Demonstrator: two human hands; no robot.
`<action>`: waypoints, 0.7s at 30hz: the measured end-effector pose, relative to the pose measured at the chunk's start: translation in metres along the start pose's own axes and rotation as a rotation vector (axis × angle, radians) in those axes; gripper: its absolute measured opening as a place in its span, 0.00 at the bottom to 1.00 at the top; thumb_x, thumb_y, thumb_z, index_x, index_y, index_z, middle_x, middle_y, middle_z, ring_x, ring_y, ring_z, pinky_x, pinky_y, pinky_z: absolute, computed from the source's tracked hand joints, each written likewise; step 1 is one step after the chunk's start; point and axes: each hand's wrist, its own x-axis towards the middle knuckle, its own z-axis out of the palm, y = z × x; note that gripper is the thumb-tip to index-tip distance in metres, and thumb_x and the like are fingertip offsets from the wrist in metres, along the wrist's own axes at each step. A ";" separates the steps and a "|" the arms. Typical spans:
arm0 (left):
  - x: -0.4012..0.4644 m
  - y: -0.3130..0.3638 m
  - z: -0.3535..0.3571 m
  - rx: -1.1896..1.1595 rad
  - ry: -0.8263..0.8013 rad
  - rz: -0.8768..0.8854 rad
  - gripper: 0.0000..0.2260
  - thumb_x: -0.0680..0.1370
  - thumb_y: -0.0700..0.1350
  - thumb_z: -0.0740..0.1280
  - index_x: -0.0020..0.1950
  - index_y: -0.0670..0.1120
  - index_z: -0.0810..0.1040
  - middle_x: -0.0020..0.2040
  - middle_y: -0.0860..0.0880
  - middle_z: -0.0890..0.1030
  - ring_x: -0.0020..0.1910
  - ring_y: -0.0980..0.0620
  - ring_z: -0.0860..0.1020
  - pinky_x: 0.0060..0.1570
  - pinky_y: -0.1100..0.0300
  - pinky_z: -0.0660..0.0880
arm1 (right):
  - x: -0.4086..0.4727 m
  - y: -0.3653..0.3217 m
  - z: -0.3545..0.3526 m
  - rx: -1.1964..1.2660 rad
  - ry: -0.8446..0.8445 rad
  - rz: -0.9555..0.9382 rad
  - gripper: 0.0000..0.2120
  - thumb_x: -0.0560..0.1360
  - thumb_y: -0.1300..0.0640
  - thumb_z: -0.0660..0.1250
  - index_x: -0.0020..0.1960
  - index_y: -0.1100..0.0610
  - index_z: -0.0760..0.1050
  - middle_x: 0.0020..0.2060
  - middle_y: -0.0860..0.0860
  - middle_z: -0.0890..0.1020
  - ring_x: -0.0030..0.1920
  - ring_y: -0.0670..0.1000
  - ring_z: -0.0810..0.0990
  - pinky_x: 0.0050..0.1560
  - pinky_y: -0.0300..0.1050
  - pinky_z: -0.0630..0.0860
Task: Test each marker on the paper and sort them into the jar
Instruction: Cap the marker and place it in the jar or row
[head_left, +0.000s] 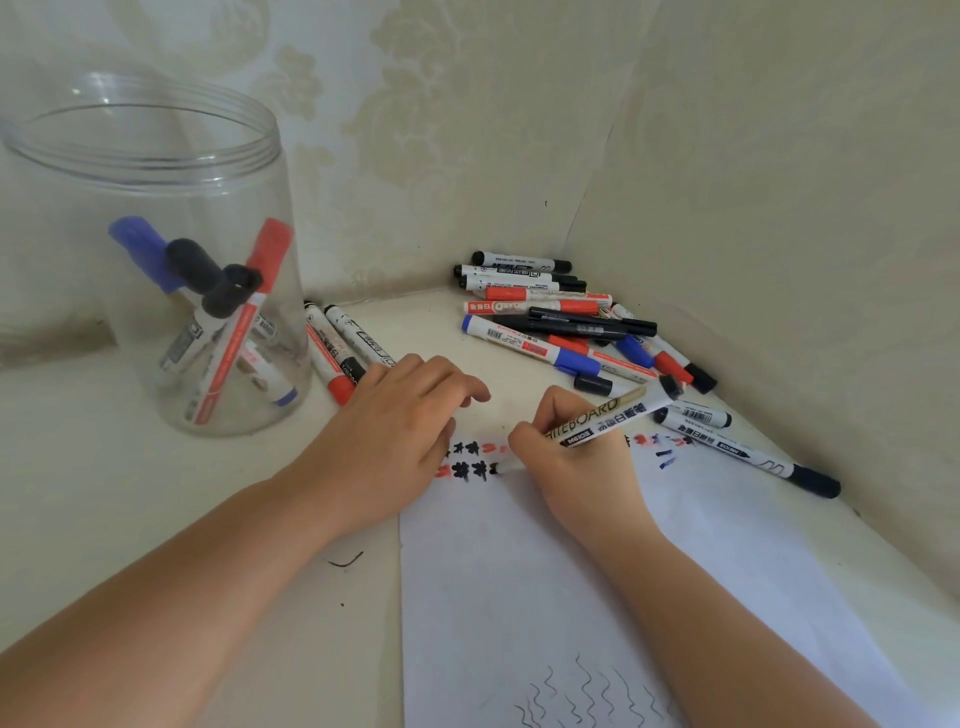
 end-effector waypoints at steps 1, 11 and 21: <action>0.000 0.000 0.000 0.000 0.003 0.003 0.15 0.73 0.35 0.63 0.58 0.48 0.73 0.51 0.52 0.75 0.49 0.50 0.70 0.45 0.59 0.60 | 0.000 0.000 0.000 0.000 0.011 -0.012 0.14 0.68 0.66 0.64 0.29 0.58 0.62 0.22 0.46 0.63 0.24 0.43 0.60 0.24 0.32 0.59; -0.002 0.000 0.001 -0.080 0.000 0.015 0.30 0.66 0.25 0.58 0.64 0.48 0.68 0.58 0.51 0.72 0.53 0.55 0.65 0.52 0.61 0.61 | 0.002 -0.001 -0.004 0.019 0.006 0.022 0.11 0.68 0.65 0.64 0.31 0.61 0.64 0.24 0.50 0.65 0.27 0.46 0.62 0.25 0.35 0.59; -0.004 0.001 0.001 -0.234 0.053 -0.058 0.21 0.75 0.39 0.66 0.61 0.55 0.61 0.55 0.55 0.77 0.53 0.59 0.74 0.50 0.68 0.69 | 0.005 0.000 -0.013 0.295 0.046 0.157 0.14 0.71 0.63 0.64 0.29 0.54 0.66 0.20 0.45 0.68 0.22 0.43 0.64 0.23 0.31 0.62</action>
